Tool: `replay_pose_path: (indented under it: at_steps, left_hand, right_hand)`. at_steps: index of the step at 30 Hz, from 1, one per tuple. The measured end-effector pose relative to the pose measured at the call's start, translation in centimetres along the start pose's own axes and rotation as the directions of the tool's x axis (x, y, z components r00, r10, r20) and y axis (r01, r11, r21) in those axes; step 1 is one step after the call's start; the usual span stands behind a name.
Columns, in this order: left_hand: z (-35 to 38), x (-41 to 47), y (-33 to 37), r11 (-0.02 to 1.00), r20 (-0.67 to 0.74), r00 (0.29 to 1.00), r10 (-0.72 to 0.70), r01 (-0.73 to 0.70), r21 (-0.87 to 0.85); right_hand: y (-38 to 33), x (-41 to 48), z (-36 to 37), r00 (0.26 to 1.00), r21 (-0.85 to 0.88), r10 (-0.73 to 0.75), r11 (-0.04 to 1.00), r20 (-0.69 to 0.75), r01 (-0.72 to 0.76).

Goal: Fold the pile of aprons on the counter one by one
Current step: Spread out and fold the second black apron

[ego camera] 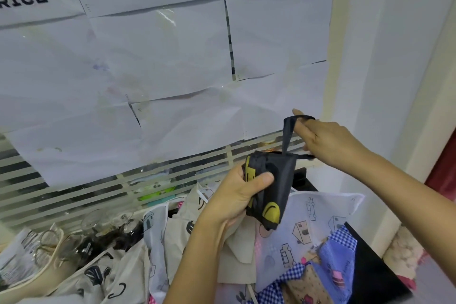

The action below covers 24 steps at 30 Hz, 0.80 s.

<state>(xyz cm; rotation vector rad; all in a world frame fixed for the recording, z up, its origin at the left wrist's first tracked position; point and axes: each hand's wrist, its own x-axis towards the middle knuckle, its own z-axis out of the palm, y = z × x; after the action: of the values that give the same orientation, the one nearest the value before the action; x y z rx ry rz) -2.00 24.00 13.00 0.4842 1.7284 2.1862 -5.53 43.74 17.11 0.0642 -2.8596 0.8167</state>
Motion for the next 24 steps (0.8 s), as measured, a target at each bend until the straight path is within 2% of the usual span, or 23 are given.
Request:
replay_pose_path:
  at_steps: [4,7,9,10,13,15,17,19,21,24]
  left_hand:
    - [-0.1,0.5,-1.0,0.971,-0.090,0.995,0.051,-0.028,0.238]
    - [-0.2,1.0,-2.4,0.909,-0.150,0.987,0.064,0.004,0.416]
    - [0.2,1.5,-3.6,0.886,-0.273,0.957,0.095,0.044,0.462]
    - [0.4,1.8,-4.0,0.900,-0.342,0.933,0.112,0.050,0.432]
    - [1.2,2.9,-4.8,0.971,-0.491,0.859,0.147,-0.030,0.238]
    - [1.5,3.8,-4.9,0.995,-0.566,0.819,0.098,-0.093,0.038]
    - [1.5,4.5,-4.8,0.974,-0.607,0.795,0.002,-0.140,-0.180]
    - [1.4,4.9,-4.2,0.912,-0.604,0.785,-0.140,-0.135,-0.387]
    - [1.1,5.1,-3.1,0.832,-0.545,0.798,-0.257,-0.105,-0.545]
    - [0.8,5.7,-1.2,0.690,-0.475,0.816,-0.330,-0.134,-0.711]
  right_hand:
    - [-0.5,-0.3,-0.1,0.996,-0.052,0.082,0.995,0.018,-0.081]
    - [-0.9,-0.9,0.6,0.996,-0.108,0.066,0.992,0.061,-0.059]
    - [-1.2,-1.3,1.4,0.992,-0.069,0.073,0.995,0.099,-0.066]
    - [-1.2,-1.5,2.0,0.991,-0.020,0.086,0.996,0.101,-0.085]
    - [-1.6,-2.4,4.5,0.989,0.197,0.109,0.972,0.100,-0.127]
    - [-1.8,-3.1,6.5,0.995,0.365,0.073,0.926,0.074,-0.095]
    - [-2.4,-4.1,7.5,0.999,0.477,0.031,0.879,-0.012,-0.021]
    - [-2.8,-5.0,7.9,0.988,0.465,-0.062,0.877,-0.141,0.121]
    - [-3.1,-5.6,8.4,0.950,0.355,-0.207,0.892,-0.233,0.282]
    - [-2.6,-5.5,9.5,0.877,0.241,-0.399,0.853,-0.269,0.462]
